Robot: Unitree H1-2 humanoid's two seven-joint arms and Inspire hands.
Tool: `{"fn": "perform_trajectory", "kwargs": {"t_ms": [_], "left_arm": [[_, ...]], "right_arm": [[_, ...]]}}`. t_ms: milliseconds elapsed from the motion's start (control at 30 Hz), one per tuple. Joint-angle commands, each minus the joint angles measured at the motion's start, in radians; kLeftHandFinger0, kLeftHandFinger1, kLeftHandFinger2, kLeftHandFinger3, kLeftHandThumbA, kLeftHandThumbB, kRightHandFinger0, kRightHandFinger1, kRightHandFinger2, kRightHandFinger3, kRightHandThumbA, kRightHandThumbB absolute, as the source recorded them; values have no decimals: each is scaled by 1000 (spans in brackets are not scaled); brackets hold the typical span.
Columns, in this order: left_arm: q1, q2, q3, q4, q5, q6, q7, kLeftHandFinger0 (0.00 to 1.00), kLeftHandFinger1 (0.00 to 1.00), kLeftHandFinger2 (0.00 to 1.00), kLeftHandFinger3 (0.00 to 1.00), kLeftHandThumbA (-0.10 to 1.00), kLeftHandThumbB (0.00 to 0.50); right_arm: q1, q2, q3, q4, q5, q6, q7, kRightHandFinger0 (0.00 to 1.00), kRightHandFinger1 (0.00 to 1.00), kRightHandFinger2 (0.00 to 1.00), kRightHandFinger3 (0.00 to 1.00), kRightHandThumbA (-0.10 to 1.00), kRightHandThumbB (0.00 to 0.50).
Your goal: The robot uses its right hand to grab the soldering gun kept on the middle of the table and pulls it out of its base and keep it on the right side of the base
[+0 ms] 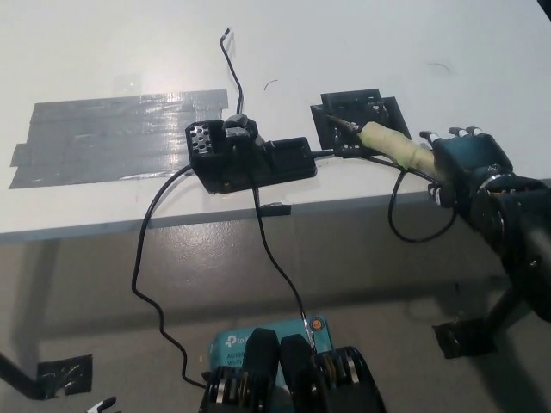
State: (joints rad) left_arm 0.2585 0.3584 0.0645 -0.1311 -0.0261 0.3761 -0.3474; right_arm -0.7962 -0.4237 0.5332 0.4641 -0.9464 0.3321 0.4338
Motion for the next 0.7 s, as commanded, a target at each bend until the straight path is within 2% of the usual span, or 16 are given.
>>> {"fn": "perform_trajectory", "kwargs": {"t_ms": [0,133,267,433,567,633,667], "left_arm": [[11,20,4,-18,-4,-16,11,873,930,1000,1000,637,115],[13,15,10,-12,-16,-17,9,869,913,1000,1000,616,132],[18,19,11,-13,-9,-14,13,894,945,1000,1000,633,139],[18,22,14,7,-13,-39,9,850,921,1000,1000,633,144],[16,29,11,3,5,-34,17,856,930,1000,1000,636,140],[13,32,0,0,23,-28,20,858,937,1000,1000,622,136],[12,31,-2,3,24,-29,20,858,937,1000,1000,619,137]], "right_arm": [[-45,-32,-1,-22,20,1,92,1000,1000,1000,1000,683,500],[-58,-38,-36,-44,44,3,97,1000,1000,1000,1000,710,500],[-67,-54,-75,-106,88,-4,126,1000,1000,1000,1000,748,500],[-58,-109,-126,-276,139,-14,193,1000,1000,1000,1000,860,500],[15,-171,-224,-511,205,12,206,1000,1000,1000,1000,867,500],[131,-212,-353,-750,268,76,205,1000,1000,1000,1000,876,500],[134,-212,-357,-753,266,76,209,1000,1000,1000,1000,879,500]]}}
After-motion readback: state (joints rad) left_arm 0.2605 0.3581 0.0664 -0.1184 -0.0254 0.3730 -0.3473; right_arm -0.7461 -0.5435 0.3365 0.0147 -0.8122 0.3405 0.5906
